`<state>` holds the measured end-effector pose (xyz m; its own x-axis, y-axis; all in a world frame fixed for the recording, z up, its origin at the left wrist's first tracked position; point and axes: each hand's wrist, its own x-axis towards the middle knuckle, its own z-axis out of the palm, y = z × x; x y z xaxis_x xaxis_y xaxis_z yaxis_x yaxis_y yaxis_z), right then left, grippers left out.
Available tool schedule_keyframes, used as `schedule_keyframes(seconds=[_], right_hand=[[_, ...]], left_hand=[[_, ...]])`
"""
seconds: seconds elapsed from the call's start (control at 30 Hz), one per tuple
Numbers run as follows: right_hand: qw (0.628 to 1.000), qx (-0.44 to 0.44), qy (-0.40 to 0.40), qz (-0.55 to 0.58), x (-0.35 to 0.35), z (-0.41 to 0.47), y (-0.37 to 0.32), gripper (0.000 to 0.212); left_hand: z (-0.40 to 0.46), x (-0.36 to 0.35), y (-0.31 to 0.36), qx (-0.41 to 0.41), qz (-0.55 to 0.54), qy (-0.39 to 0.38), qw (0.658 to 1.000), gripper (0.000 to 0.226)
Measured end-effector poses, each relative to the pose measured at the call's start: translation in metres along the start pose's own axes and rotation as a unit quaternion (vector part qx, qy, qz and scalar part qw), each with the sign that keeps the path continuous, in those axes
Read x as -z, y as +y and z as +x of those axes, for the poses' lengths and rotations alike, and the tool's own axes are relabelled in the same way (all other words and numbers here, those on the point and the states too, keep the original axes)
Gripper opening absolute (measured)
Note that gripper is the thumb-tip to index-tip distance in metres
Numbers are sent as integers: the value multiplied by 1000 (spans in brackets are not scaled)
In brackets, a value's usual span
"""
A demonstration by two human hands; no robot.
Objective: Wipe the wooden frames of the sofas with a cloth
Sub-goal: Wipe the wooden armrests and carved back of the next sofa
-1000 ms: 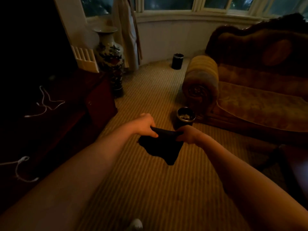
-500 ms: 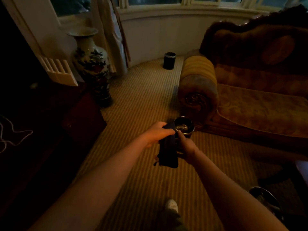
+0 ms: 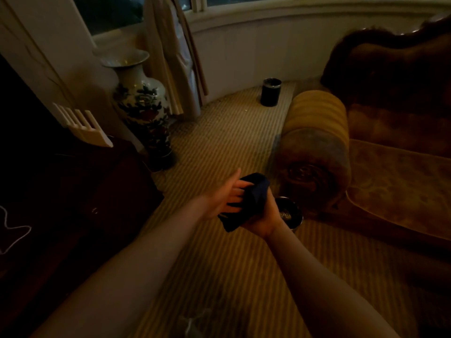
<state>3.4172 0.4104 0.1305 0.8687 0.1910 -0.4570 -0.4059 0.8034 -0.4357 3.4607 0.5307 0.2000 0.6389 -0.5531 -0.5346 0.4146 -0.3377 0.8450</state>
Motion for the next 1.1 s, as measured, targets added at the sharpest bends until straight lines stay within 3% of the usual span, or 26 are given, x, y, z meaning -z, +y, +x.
schedule_keyframes(seconds=[0.17,0.3,0.5,0.6,0.77,0.87,1.1], right_hand=[[999,46,-12,12,-25,71,-40,71],[994,104,-13,19,-45,131,-70,66],[982,182,2,43,-81,208,-120,66],[979,198,-8,50,-95,235,-144,63],[972,219,4,86,-97,284,-191,52],[973,212,3,90,-88,316,-223,53],[952,278,108,62,-51,389,-348,42]], left_hand=[[52,63,31,-36,53,69,996,45],[98,103,59,-86,186,-14,979,22],[166,185,123,-66,307,-115,943,36],[202,220,150,-83,278,-48,956,27],[275,254,186,-72,131,48,988,20],[321,259,208,-57,98,56,992,22],[445,236,289,-46,154,7,987,20]])
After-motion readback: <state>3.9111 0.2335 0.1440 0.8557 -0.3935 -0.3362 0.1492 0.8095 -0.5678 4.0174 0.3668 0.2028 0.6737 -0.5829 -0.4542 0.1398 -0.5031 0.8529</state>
